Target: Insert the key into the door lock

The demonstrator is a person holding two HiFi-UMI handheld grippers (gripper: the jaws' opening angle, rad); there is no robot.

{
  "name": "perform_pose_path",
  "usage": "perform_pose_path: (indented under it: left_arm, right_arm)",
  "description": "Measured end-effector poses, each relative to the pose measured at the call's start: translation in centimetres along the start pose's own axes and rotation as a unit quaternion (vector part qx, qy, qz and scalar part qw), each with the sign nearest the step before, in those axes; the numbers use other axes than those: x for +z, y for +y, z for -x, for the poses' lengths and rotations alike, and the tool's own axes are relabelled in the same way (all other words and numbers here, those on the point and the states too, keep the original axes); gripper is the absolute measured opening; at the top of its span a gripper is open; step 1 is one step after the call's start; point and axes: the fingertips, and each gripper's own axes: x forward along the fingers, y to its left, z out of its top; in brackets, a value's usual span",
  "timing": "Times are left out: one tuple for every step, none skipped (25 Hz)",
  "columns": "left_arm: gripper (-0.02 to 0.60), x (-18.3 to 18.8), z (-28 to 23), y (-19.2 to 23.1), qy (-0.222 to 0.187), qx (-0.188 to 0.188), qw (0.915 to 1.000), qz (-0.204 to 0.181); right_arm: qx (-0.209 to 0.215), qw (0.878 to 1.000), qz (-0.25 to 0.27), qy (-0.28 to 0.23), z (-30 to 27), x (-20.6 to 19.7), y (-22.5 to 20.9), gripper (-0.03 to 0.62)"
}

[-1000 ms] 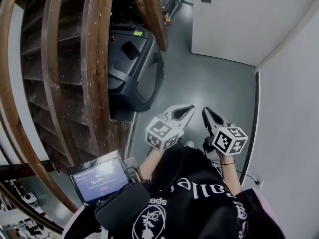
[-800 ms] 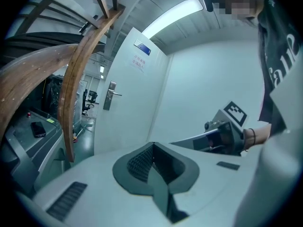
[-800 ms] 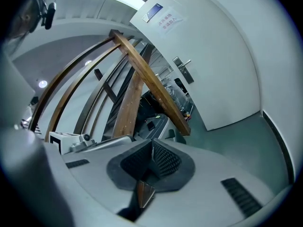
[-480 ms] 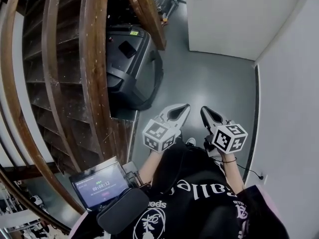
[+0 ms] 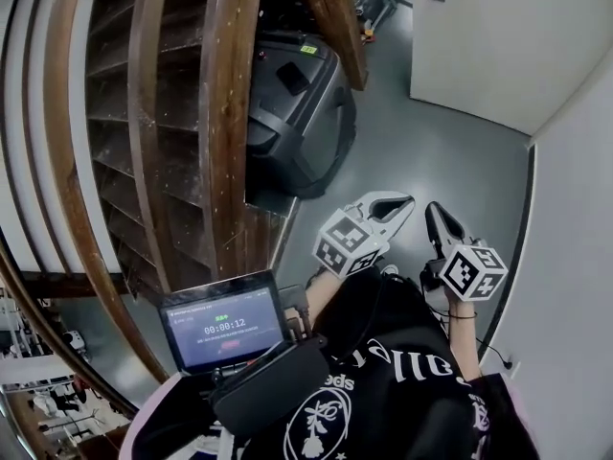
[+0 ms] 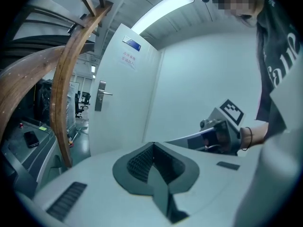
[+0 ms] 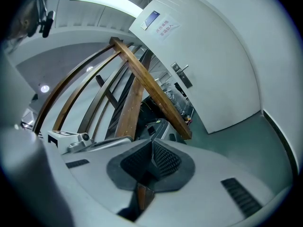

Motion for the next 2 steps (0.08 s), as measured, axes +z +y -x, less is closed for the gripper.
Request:
perform_pose_path:
  left_arm:
    - [0.005, -0.03, -0.08, -0.03, 0.002, -0.004, 1.0000, -0.003]
    - [0.005, -0.07, -0.15, -0.05, 0.003, -0.009, 0.9999, -0.007]
  right_arm:
    - [0.000, 1.000, 0.000, -0.001, -0.19, -0.04, 0.08, 0.029]
    - [0.001, 1.000, 0.000, -0.003, -0.39, -0.09, 0.16, 0.028]
